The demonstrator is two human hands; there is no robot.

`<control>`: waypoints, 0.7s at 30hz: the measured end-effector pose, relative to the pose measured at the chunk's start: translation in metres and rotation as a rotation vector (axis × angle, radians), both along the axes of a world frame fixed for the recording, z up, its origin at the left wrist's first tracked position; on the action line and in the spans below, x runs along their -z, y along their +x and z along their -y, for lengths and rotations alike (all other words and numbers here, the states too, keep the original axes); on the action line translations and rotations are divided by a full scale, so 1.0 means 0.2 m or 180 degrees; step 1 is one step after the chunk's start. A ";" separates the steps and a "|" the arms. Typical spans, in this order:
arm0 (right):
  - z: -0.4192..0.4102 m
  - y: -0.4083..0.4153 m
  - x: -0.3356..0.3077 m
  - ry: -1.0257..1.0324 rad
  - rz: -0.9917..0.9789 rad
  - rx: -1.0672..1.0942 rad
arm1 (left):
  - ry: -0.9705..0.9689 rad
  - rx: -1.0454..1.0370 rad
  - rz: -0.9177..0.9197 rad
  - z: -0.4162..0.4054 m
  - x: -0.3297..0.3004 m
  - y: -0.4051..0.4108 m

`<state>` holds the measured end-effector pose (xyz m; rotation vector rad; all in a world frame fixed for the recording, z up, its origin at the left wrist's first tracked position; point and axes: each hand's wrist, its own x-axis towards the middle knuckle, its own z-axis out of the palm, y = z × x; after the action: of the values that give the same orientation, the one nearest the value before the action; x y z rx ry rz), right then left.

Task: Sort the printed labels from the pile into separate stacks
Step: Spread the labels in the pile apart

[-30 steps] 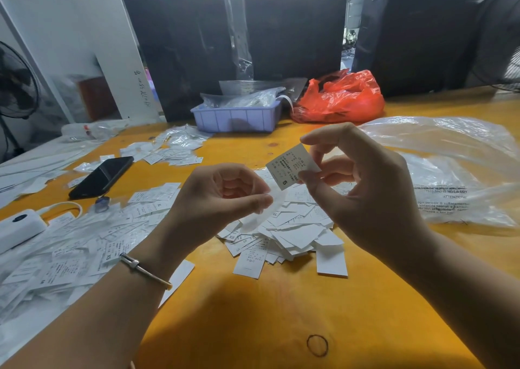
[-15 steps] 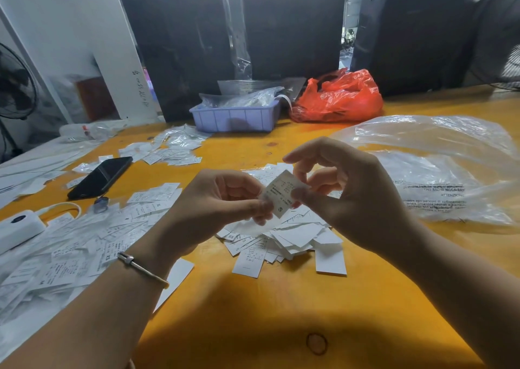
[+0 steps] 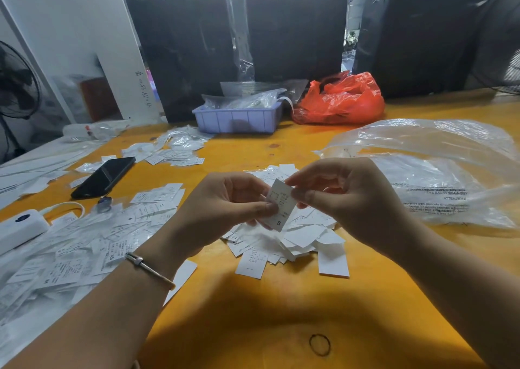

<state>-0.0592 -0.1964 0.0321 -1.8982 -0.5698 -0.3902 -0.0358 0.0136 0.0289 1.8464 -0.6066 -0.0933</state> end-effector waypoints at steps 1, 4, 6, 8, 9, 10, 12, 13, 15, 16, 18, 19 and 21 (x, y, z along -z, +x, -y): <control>0.00 0.00 0.00 -0.0052 0.0025 0.0021 | -0.0013 -0.0011 -0.0030 0.00 0.00 0.00; 0.00 0.00 0.01 -0.0190 0.0111 0.0101 | -0.0052 -0.0032 -0.0070 0.01 0.00 0.00; -0.01 0.00 0.01 -0.0221 0.0054 0.0056 | -0.0043 -0.0058 -0.0053 0.01 0.00 0.01; -0.01 0.00 0.01 -0.0214 0.0023 -0.0002 | -0.0013 -0.0073 -0.0028 0.00 0.00 0.01; -0.01 0.00 0.01 -0.0206 0.0024 -0.0031 | -0.0010 -0.0071 -0.0023 0.00 0.00 0.01; -0.01 0.00 0.01 -0.0193 0.0018 -0.0067 | -0.0023 -0.0065 -0.0021 0.00 0.00 0.01; -0.01 0.01 0.01 -0.0191 -0.0046 -0.0159 | -0.0056 -0.0045 -0.0036 0.00 0.00 0.01; -0.01 0.01 0.01 -0.0206 -0.0115 -0.0220 | -0.0060 -0.0033 -0.0048 0.00 0.00 0.01; -0.01 0.02 0.02 -0.0244 -0.0301 -0.0355 | -0.0019 -0.0027 -0.0043 0.00 0.01 0.01; -0.01 0.02 0.02 -0.0258 -0.0405 -0.0416 | 0.0006 -0.0034 -0.0039 0.00 0.01 0.01; 0.00 0.03 0.03 -0.0198 -0.0597 -0.0503 | 0.0016 -0.0055 -0.0045 -0.01 0.00 0.01; 0.01 0.04 0.03 -0.0152 -0.0638 -0.0506 | 0.0002 -0.0070 -0.0057 -0.01 0.00 0.01; 0.05 0.07 0.03 -0.0118 -0.0626 -0.0352 | 0.0011 -0.0142 -0.0090 -0.02 0.00 0.02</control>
<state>-0.0452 -0.2062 0.0266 -1.9046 -0.5502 -0.1202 -0.0322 0.0167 0.0289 1.8579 -0.5456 -0.0910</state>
